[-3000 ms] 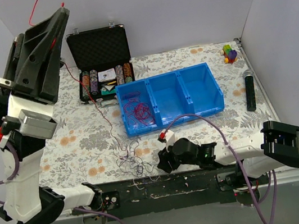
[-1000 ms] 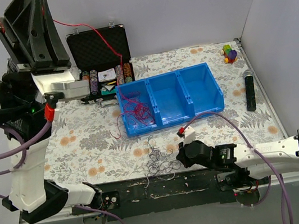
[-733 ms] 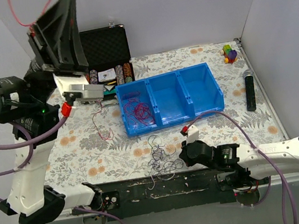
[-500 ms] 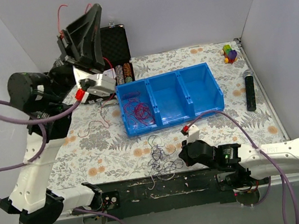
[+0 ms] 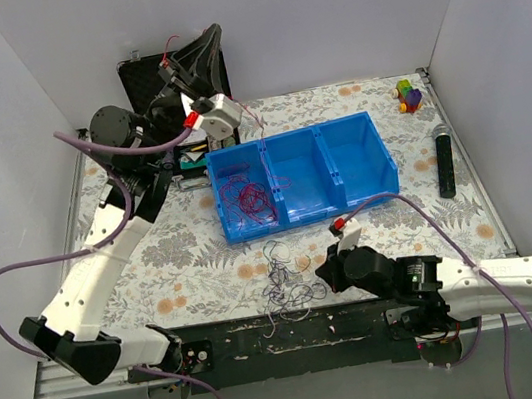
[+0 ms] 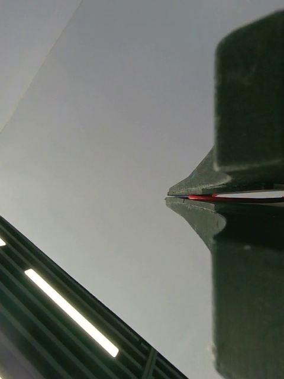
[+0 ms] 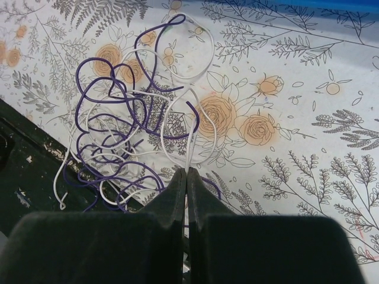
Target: Untangle the cables
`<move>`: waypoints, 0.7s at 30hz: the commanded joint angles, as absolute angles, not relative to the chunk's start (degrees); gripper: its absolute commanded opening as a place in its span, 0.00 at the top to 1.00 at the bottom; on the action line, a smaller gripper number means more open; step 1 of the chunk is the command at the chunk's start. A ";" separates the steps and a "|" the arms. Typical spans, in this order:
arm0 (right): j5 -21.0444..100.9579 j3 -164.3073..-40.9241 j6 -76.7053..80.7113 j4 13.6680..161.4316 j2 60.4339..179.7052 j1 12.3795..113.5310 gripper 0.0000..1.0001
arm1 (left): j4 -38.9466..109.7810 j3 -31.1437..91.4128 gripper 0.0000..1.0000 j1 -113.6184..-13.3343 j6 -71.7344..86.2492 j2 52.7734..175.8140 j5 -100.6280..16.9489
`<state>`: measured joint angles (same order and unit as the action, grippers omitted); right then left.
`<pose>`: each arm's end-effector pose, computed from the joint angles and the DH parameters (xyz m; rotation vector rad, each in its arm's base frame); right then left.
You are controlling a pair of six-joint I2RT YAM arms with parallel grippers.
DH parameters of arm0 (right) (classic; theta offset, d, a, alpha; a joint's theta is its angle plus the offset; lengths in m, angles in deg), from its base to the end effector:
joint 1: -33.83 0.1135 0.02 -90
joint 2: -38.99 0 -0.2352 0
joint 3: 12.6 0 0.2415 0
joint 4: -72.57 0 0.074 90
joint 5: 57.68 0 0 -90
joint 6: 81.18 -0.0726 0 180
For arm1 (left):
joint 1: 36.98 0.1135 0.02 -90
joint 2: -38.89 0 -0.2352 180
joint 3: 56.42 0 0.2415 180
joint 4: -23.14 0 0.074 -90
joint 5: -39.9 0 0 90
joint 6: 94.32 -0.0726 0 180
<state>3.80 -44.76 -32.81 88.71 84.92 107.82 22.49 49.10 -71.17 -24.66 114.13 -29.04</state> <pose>0.0914 0.1927 0.1563 -0.2866 2.0876 0.7382 0.2254 -0.1847 0.5356 0.7686 0.7572 -0.4073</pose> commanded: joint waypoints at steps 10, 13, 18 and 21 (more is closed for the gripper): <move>1.29 -43.59 -33.37 88.45 83.02 108.27 0.99 | 13.36 52.27 1.00 -69.32 -25.15 121.41 -30.15; 1.20 -43.42 -33.46 88.19 83.02 108.18 0.99 | 11.07 51.83 1.00 -69.23 -26.73 122.64 -30.94; 1.47 -43.42 -33.46 87.92 82.85 108.18 0.99 | 9.93 49.12 1.00 -68.62 -28.40 123.79 -32.87; 1.73 -43.50 -33.20 87.92 82.67 108.18 0.99 | 8.52 45.25 1.00 -67.65 -28.58 123.53 -33.40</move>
<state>3.02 -43.65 -32.98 89.61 83.54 107.85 11.48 48.49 -68.96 -27.24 124.71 -31.21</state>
